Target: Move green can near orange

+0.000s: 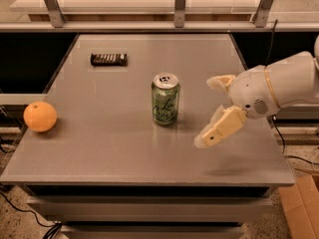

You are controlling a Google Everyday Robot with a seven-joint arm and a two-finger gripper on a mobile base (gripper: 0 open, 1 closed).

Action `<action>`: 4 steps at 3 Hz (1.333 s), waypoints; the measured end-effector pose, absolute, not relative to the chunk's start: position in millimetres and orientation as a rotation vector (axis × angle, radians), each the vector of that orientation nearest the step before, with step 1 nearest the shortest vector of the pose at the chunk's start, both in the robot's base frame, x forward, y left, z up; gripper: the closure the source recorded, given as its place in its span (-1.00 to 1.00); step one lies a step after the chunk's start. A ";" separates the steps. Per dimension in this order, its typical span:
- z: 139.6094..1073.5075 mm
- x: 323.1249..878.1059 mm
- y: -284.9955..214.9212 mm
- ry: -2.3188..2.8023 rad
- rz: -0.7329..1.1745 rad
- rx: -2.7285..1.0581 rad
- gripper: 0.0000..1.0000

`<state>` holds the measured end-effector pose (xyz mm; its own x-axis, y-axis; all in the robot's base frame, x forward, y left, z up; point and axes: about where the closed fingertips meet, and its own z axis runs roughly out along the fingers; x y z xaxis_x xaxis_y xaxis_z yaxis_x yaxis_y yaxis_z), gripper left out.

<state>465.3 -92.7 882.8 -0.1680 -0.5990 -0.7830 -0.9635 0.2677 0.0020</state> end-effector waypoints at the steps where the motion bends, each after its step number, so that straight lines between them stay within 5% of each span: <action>1: 869.6 477.0 -77.8 1.798 0.729 -1.320 -1.00; 2: 864.1 487.4 -62.6 1.739 0.768 -1.270 -1.00; 4: 874.5 501.8 -36.8 1.618 0.821 -1.243 -0.20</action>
Offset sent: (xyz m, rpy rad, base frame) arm 0.0363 0.0430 -0.0265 0.2706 -0.0742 -0.0498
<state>501.8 -36.8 874.5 -0.0804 -0.3583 -0.9301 -0.9622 0.2716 -0.0215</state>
